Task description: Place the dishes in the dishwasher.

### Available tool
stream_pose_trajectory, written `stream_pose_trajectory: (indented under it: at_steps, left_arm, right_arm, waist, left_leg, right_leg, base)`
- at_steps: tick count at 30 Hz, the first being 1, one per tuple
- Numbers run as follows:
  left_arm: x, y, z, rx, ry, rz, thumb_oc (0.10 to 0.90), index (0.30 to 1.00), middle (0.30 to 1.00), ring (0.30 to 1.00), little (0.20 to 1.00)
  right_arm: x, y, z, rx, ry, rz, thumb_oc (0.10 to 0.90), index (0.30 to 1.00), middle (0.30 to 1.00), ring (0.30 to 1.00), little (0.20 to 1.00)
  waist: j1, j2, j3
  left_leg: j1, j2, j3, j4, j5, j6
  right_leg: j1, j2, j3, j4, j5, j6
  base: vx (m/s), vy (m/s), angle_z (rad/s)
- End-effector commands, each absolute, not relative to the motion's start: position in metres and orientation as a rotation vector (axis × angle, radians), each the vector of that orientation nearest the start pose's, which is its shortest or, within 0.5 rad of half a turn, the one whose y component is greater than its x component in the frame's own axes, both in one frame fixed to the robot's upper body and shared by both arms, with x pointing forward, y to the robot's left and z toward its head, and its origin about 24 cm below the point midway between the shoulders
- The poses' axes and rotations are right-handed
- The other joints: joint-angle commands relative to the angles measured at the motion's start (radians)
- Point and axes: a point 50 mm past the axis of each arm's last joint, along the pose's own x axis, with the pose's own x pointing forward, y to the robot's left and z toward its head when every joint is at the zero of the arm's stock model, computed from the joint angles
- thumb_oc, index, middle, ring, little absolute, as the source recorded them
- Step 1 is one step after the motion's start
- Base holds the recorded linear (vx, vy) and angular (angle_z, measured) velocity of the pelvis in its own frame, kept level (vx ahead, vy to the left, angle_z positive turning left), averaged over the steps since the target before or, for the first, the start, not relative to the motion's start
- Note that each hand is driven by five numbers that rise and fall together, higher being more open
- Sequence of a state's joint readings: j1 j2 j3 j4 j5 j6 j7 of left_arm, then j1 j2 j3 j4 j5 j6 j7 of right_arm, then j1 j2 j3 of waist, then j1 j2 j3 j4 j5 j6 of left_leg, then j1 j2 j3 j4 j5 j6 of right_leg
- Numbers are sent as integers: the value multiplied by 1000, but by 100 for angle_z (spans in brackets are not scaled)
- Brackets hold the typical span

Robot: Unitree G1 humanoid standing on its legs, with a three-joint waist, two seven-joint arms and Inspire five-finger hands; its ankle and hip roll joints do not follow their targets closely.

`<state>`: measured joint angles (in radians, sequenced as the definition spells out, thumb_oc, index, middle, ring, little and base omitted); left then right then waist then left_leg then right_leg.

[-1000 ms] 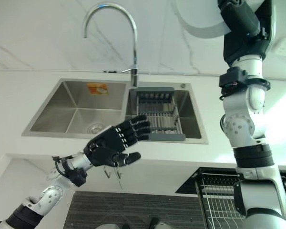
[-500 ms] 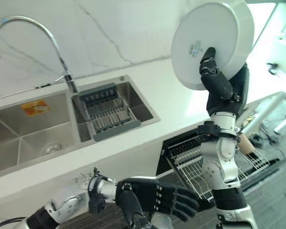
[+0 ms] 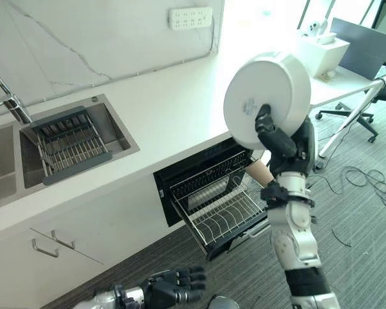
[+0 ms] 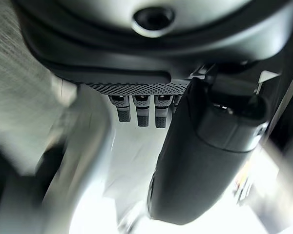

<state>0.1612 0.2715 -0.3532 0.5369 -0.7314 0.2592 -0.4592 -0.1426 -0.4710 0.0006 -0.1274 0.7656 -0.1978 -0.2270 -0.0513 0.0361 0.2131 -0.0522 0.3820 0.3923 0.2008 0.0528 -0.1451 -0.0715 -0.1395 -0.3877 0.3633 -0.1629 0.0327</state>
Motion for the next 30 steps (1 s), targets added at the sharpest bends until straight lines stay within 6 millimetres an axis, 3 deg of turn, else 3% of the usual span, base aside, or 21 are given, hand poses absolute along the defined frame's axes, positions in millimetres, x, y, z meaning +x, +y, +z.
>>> stream_pose_trajectory:
  at_steps: [1,4,5,8,11,16,21,23,30]
  left_arm:
    - [165,171,-89,-498,692,-368,800,900,900,900,900]
    - [141,202,-108,-426,703,-122,800,900,900,900,900]
    - [125,213,-117,-372,717,-15,800,900,900,900,900]
    - [104,221,-129,-343,762,116,800,900,900,900,900]
    - [82,225,-145,-337,866,230,800,900,900,900,900]
    - [68,228,-155,-339,967,288,800,900,900,900,900]
    - [61,230,-157,-293,1010,270,800,900,900,900,900]
    - [62,235,-156,-295,1018,292,800,900,900,900,900]
    - [60,245,-154,-275,1029,298,800,900,900,900,900]
  right_arm:
    - [262,-234,217,291,-712,-15,400,300,300,300,300]
    - [262,-243,206,211,-651,-77,400,300,300,300,300]
    - [263,-241,199,182,-624,-79,400,300,300,300,300]
    - [265,-237,186,3,-591,-157,400,300,300,300,300]
    - [270,-237,185,-356,-607,-266,400,300,300,300,300]
    - [273,-246,181,-670,-620,-386,400,300,300,300,300]
    - [278,-257,168,-821,-566,-441,400,300,300,300,300]
    - [282,-262,157,-1044,-538,-462,400,300,300,300,300]
    - [288,-273,112,-1289,-347,-392,400,300,300,300,300]
  waist:
    - [41,-24,-55]
    - [74,-11,-42]
    - [95,-1,-37]
    - [121,7,-34]
    - [136,8,-43]
    - [153,-4,-61]
    - [164,-17,-74]
    - [173,-24,-82]
    - [194,-43,-82]
  left_leg:
    - [-21,-67,-22,99,-180,20]
    - [-46,-119,-78,99,-186,30]
    - [-71,-150,-121,99,-187,36]
    - [-89,-169,-158,99,-186,40]
    - [-84,-187,-172,99,-198,46]
    - [-78,-224,-200,99,-223,55]
    - [-75,-250,-215,99,-236,65]
    - [-79,-268,-228,99,-237,75]
    - [-74,-292,-243,99,-244,89]
  right_leg:
    - [46,-26,-3,-63,-39,58]
    - [51,-17,7,-63,-51,55]
    - [57,-9,19,-63,-63,52]
    - [66,-4,20,-63,-77,41]
    - [77,-19,7,-63,-87,40]
    - [88,-43,-8,-63,-94,46]
    - [86,-54,-6,-63,-87,58]
    - [80,-59,-5,-63,-76,65]
    - [83,-67,-14,-63,-63,75]
  base:
    - [-75,-203,16]
    - [-23,-75,-4]
    - [21,-4,-26]
    - [51,50,-40]
    - [79,139,-7]
    - [126,119,15]
    - [77,68,16]
    - [86,73,7]
    - [50,5,10]
